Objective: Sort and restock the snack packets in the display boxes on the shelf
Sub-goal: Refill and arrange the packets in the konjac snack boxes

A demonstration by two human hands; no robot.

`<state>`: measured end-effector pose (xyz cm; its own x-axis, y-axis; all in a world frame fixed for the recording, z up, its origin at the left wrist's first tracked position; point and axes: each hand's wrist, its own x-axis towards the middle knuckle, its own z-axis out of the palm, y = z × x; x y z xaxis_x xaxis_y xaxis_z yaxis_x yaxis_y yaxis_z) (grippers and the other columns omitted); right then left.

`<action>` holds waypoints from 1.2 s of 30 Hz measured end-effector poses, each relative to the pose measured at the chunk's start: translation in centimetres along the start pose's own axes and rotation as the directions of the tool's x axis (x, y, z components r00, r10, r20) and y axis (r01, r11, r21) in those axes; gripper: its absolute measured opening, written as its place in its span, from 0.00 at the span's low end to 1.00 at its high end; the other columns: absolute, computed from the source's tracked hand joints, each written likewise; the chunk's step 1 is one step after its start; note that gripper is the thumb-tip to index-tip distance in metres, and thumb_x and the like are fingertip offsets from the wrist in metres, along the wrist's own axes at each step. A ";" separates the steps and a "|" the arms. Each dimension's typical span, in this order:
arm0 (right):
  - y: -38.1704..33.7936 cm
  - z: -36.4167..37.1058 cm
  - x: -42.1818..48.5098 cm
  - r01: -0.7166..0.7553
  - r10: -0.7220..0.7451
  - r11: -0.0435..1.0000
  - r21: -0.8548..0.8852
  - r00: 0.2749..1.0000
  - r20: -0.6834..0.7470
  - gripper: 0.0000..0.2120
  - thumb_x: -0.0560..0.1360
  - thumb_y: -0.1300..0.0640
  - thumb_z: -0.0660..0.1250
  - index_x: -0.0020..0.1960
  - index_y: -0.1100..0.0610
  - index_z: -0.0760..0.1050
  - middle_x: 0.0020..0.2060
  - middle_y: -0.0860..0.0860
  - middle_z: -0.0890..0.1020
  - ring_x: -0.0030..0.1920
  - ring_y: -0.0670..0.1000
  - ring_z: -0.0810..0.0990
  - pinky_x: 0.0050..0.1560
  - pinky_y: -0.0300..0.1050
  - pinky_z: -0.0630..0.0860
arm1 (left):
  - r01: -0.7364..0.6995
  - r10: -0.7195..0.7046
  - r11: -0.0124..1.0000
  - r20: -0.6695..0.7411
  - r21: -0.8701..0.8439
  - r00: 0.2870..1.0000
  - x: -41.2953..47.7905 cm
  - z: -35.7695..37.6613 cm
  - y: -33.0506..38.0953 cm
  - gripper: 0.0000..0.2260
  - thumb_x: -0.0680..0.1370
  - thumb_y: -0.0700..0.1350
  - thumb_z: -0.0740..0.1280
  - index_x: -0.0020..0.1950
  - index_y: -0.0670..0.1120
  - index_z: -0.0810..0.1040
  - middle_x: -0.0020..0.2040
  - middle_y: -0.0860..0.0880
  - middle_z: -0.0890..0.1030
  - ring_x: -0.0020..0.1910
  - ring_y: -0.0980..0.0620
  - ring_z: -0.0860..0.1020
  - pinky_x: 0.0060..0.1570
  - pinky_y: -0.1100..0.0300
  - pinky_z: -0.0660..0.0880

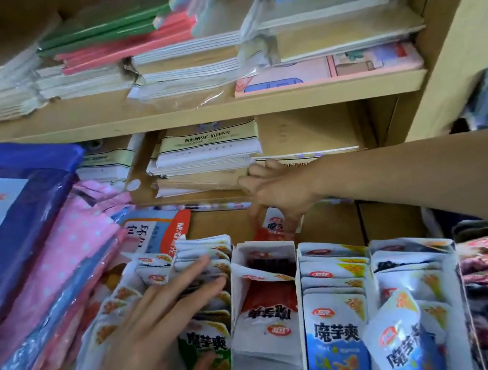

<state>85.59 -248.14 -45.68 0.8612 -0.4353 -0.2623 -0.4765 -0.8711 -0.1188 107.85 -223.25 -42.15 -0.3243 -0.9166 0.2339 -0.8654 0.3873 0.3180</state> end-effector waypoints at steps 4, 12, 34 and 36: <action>-0.5 -0.7 0.5 0.054 -0.054 0.998 -0.009 0.999 0.001 0.22 0.61 0.39 0.80 0.52 0.43 0.80 0.53 0.45 0.63 0.58 0.50 0.59 0.57 0.51 0.63 | 0.017 -0.017 1.000 0.004 -0.020 1.000 -0.1 0.2 0.3 0.46 0.62 0.43 0.83 0.75 0.63 0.68 0.77 0.61 0.67 0.69 0.55 0.74 0.56 0.39 0.78; 0.1 -2.1 -0.2 0.031 0.042 0.921 0.388 0.983 -0.177 0.12 0.66 0.52 0.81 0.39 0.48 0.77 0.45 0.45 0.80 0.53 0.53 0.71 0.59 0.55 0.70 | 0.045 -0.047 0.997 -0.026 -0.065 0.999 0.0 0.4 0.6 0.40 0.67 0.39 0.81 0.74 0.61 0.71 0.77 0.62 0.66 0.75 0.58 0.68 0.66 0.36 0.72; -15.5 -9.0 -16.8 0.008 0.486 0.634 0.774 0.774 -0.406 0.12 0.73 0.71 0.73 0.52 0.58 0.84 0.48 0.51 0.86 0.49 0.43 0.81 0.53 0.35 0.75 | -0.001 -0.034 0.966 -0.131 -0.260 0.991 -3.0 -0.4 -0.2 0.18 0.76 0.41 0.74 0.61 0.58 0.79 0.59 0.65 0.75 0.59 0.60 0.77 0.55 0.51 0.78; -17.3 -8.3 -17.7 -0.074 0.513 0.725 0.684 0.720 -0.467 0.10 0.72 0.67 0.75 0.50 0.56 0.85 0.47 0.45 0.86 0.48 0.39 0.82 0.49 0.29 0.74 | -0.007 -0.030 0.957 -0.124 -0.289 0.992 -3.4 -0.6 -0.3 0.16 0.76 0.41 0.74 0.59 0.56 0.80 0.56 0.64 0.78 0.57 0.61 0.78 0.56 0.53 0.77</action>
<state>80.05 -227.30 -31.01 0.4582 -0.8667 0.1970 -0.5300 -0.4444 -0.7222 109.43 -220.14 -42.46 -0.2483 -0.9083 0.3367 -0.7158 0.4063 0.5680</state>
